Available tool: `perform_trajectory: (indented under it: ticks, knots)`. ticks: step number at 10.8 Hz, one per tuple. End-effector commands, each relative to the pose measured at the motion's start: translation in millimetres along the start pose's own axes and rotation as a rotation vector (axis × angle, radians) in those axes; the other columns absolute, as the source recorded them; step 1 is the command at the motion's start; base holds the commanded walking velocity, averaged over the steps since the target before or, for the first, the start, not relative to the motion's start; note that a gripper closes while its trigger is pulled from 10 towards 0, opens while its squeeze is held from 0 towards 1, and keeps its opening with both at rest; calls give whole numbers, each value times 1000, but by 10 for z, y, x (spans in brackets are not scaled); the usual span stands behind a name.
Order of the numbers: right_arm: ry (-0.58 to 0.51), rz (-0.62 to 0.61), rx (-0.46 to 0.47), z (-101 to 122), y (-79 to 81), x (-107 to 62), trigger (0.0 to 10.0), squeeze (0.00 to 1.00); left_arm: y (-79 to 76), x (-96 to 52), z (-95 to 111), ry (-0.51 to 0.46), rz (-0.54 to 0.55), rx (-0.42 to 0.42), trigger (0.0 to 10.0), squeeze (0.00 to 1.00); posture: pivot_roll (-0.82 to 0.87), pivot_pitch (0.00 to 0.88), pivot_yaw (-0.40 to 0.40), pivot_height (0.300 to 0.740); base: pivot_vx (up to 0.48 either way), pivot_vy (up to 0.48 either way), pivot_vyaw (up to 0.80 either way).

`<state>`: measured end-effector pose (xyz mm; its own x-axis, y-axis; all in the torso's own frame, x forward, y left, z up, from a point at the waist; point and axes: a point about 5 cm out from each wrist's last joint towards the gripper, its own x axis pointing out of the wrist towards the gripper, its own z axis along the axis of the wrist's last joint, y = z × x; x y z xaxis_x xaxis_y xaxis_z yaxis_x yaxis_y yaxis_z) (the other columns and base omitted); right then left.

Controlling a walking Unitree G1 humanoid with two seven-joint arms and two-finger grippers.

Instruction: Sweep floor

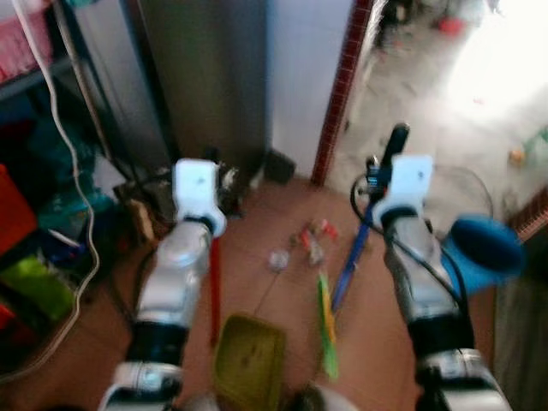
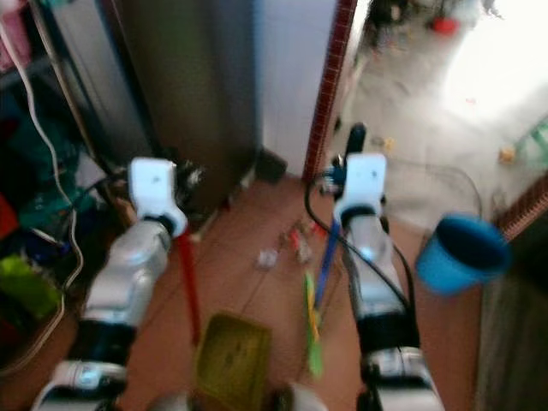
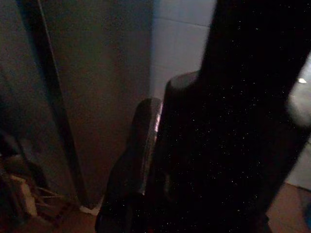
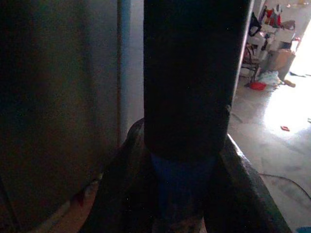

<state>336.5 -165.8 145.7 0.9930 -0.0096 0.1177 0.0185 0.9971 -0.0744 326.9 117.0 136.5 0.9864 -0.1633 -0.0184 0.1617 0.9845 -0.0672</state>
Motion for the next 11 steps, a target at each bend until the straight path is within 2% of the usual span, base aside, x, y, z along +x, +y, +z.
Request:
perform_trajectory:
  ticks: [1, 4, 7, 11]
  knots:
    - [-25, -23, -3, 52, -49, -21, 10000, 0, -87, -1, 103, -44, -29, -29, 10000, 0, 12, 47, -35, 740, 0, 0, 0]
    - [-11, -23, -5, 19, -47, -70, 10000, 0, -49, -66, 75, -35, -22, -20, 10000, 0, 18, 68, -33, 740, 0, 0, 0]
    - [-12, -45, -8, 30, -109, -56, 10000, 0, -26, -53, 101, -32, -19, -19, 10000, 0, 35, 70, -30, 740, 0, 0, 0]
    - [-11, -23, -17, 40, -95, -47, 10000, 0, -21, -70, 121, -53, -13, -53, 10000, 0, 31, 63, -43, 740, 0, 0, 0]
